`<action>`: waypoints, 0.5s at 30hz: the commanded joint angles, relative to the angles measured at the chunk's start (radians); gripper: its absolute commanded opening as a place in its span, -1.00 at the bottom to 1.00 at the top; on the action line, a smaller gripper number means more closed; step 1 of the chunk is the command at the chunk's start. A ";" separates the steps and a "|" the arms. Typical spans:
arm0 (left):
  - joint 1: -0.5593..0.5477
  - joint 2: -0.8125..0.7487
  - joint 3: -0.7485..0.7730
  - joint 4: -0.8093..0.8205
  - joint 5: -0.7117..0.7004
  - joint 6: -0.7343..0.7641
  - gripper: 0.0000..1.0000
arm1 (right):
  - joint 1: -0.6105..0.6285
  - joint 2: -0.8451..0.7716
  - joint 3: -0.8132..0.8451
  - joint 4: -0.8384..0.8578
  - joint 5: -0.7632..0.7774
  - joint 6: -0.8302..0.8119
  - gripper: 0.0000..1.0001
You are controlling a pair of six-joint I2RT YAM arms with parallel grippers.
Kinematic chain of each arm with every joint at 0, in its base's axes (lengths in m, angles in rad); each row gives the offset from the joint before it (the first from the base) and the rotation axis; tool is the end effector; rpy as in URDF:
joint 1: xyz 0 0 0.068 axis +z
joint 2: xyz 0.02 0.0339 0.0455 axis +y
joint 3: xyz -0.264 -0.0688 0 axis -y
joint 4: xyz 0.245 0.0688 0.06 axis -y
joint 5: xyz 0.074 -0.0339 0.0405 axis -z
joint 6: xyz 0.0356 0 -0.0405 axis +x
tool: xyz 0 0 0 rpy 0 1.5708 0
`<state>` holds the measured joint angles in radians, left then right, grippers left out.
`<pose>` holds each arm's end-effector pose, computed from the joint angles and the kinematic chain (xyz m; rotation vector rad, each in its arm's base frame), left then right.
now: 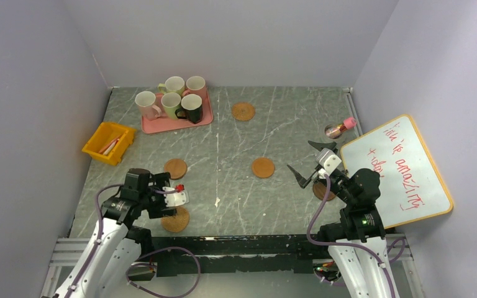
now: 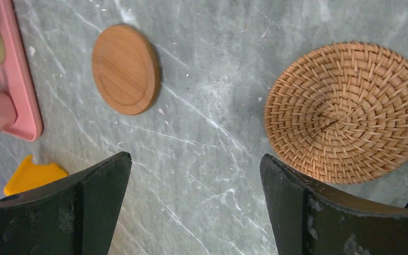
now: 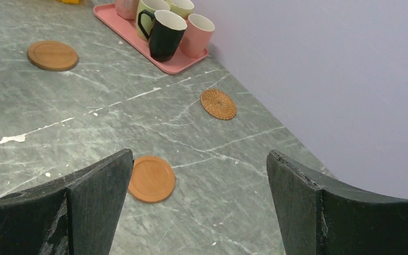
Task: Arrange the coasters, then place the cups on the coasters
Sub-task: Move the coaster to the center of the board.
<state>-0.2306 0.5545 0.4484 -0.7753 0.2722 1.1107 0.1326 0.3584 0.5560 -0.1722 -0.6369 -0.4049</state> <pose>0.1092 -0.0355 0.2027 1.5886 1.8121 0.0699 0.1001 0.0347 0.3156 -0.8724 1.2895 0.2764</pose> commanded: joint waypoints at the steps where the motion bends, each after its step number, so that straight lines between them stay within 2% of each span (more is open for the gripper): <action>1: -0.002 0.022 -0.022 0.011 0.061 0.090 0.93 | 0.004 0.004 -0.007 0.022 -0.017 -0.024 1.00; 15: -0.002 0.076 -0.019 0.000 0.221 0.170 0.93 | 0.004 0.010 -0.007 0.019 -0.015 -0.031 1.00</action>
<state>-0.2306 0.6064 0.4187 -0.7837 0.4160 1.2373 0.1326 0.3603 0.5541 -0.1749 -0.6373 -0.4198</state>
